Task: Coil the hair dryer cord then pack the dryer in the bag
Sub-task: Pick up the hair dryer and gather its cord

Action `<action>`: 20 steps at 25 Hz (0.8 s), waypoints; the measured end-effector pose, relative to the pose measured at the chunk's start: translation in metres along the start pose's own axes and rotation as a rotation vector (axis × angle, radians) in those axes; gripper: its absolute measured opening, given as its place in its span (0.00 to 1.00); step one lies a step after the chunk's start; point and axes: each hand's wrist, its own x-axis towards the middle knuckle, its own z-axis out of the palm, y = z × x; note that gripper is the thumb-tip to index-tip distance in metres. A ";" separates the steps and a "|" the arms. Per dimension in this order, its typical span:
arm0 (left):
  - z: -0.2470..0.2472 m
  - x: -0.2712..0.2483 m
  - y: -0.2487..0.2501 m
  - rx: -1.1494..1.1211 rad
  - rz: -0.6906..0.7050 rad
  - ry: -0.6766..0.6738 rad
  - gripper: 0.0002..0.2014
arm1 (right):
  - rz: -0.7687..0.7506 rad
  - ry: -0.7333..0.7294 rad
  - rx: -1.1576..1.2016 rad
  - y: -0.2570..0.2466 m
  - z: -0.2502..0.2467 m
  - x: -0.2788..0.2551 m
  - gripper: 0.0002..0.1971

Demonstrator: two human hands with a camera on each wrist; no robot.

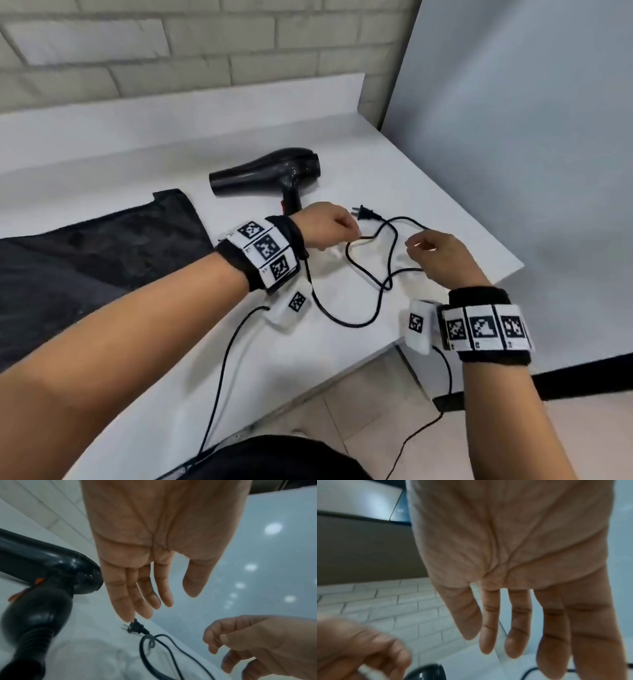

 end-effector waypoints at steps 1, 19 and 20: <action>0.003 0.012 0.002 0.041 -0.005 0.013 0.10 | 0.018 -0.043 -0.070 0.003 0.004 0.003 0.09; 0.027 0.094 -0.004 0.560 0.023 -0.035 0.18 | 0.002 -0.145 -0.353 0.021 0.031 0.023 0.07; 0.025 0.092 -0.003 0.555 0.033 -0.016 0.16 | -0.009 -0.120 -0.330 0.020 0.031 0.023 0.06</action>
